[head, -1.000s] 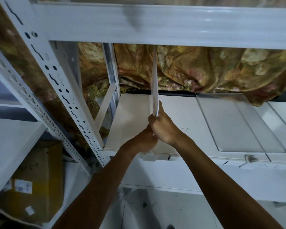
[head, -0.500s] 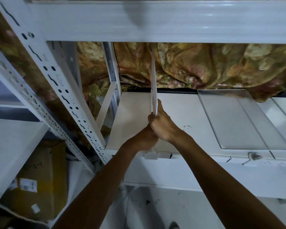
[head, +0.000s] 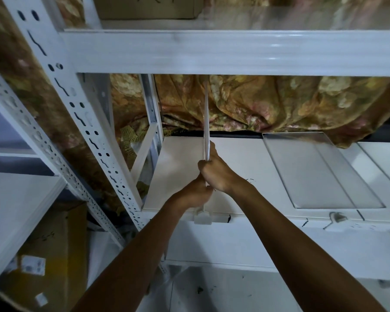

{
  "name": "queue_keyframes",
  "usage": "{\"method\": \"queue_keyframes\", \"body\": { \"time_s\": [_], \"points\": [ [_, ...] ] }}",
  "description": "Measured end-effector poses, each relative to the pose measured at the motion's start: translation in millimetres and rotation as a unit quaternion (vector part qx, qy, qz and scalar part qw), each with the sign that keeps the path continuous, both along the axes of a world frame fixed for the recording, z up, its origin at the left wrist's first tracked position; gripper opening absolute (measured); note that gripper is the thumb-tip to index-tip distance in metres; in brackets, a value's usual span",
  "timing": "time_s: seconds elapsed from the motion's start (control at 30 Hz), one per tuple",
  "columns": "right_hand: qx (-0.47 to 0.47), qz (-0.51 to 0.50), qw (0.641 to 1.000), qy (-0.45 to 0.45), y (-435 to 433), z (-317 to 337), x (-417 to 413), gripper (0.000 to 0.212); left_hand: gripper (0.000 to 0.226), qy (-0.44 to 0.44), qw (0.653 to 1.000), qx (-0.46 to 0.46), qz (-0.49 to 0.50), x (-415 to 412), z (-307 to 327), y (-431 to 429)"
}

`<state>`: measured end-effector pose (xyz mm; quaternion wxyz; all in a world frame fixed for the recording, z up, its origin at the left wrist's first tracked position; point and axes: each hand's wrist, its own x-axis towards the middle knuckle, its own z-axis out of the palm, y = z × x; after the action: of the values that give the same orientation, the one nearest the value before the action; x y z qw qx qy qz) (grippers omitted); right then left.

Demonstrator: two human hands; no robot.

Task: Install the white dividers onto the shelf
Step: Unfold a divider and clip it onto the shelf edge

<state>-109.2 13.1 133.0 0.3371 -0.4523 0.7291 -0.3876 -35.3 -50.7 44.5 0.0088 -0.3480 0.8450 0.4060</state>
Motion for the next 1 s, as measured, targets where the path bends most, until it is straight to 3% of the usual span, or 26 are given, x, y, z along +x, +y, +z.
{"method": "queue_keyframes", "body": {
  "time_s": [0.17,0.27,0.37,0.53,0.67,0.73,0.9,0.97,1.0],
  "points": [
    [0.02,0.011,1.0,-0.009,1,2,0,0.078,0.045,-0.012,0.999,-0.035,-0.013,8,5,1],
    [0.018,0.011,1.0,-0.005,2,3,-1,0.076,0.06,0.017,1.0,0.02,0.01,22,22,14],
    [0.022,0.005,1.0,0.0,3,3,-2,0.069,0.055,-0.017,0.998,0.038,0.04,30,24,19],
    [0.033,-0.001,0.999,0.0,7,7,0,0.051,0.071,-0.096,0.991,0.072,0.053,44,34,27],
    [0.055,-0.009,0.998,-0.011,22,-6,4,0.081,0.043,-0.049,0.989,0.139,0.029,50,43,38],
    [0.057,-0.029,0.997,-0.035,35,-15,8,0.087,0.038,-0.017,0.98,0.197,0.004,47,43,46],
    [0.068,-0.095,0.993,-0.026,78,-33,5,0.074,0.011,0.054,0.979,0.195,-0.03,21,25,70],
    [0.084,-0.122,0.989,-0.017,99,-37,-4,0.052,0.024,0.066,0.977,0.197,-0.056,11,18,79],
    [0.093,-0.142,0.985,-0.009,110,-40,-10,0.031,0.028,0.067,0.975,0.201,-0.073,5,15,86]
  ]
}}
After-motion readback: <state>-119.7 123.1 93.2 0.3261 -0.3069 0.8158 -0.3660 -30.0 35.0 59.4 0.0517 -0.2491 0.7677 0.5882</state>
